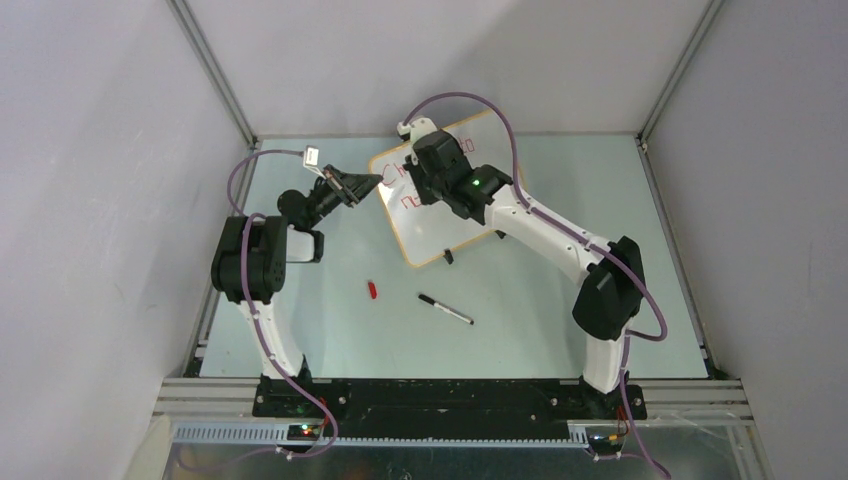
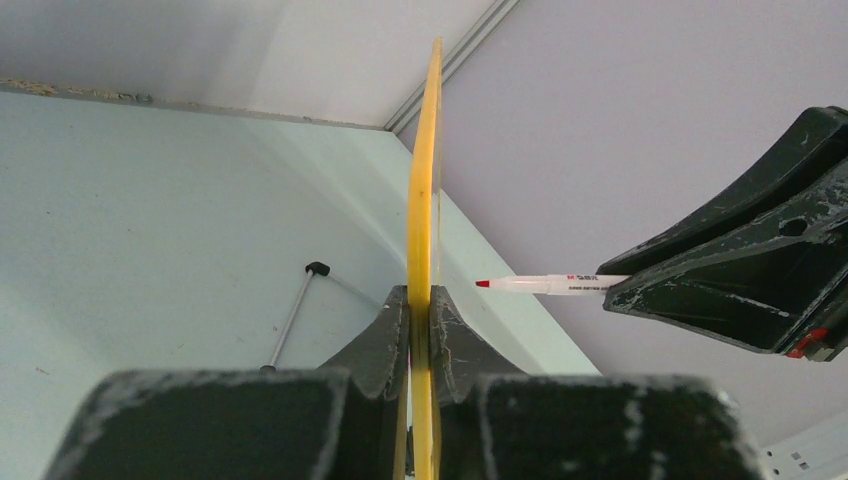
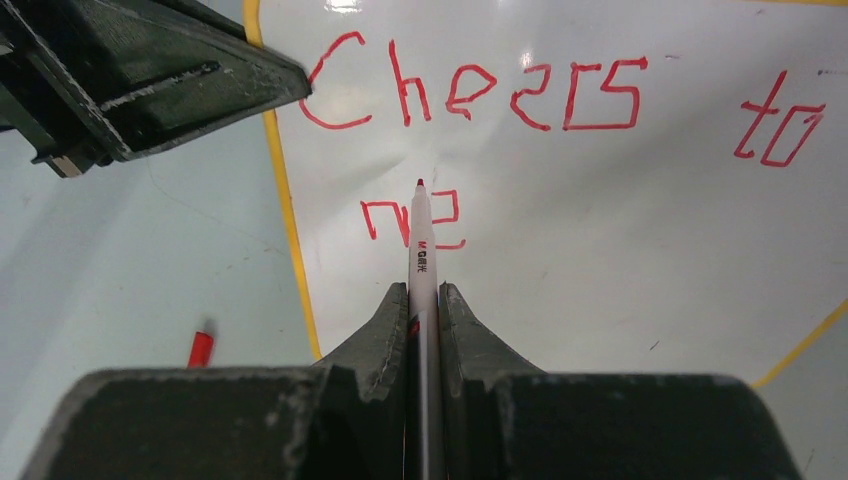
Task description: Write a sentence on the whiteboard
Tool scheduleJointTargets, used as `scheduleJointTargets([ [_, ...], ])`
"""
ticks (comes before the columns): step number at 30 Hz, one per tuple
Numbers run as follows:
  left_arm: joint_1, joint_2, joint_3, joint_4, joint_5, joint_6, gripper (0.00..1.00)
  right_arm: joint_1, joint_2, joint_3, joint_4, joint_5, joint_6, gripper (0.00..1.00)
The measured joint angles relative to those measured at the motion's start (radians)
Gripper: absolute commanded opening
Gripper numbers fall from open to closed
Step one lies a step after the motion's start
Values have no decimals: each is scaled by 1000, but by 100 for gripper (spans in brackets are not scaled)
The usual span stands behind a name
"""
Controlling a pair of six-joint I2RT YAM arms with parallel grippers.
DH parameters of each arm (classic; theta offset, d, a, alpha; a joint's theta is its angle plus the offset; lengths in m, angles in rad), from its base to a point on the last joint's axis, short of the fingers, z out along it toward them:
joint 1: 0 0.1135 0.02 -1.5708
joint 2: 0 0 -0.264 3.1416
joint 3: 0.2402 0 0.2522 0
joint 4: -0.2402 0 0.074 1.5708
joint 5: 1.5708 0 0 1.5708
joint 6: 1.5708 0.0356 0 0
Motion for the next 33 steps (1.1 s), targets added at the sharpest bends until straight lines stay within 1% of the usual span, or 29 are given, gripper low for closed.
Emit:
scheduleJointTargets([
  [12,0,0,0,1,0,0,0,0,37,15,-7,2,0,0],
  [33,0,0,0,1,1,0,0,-5,46,15,-11,6,0,0],
])
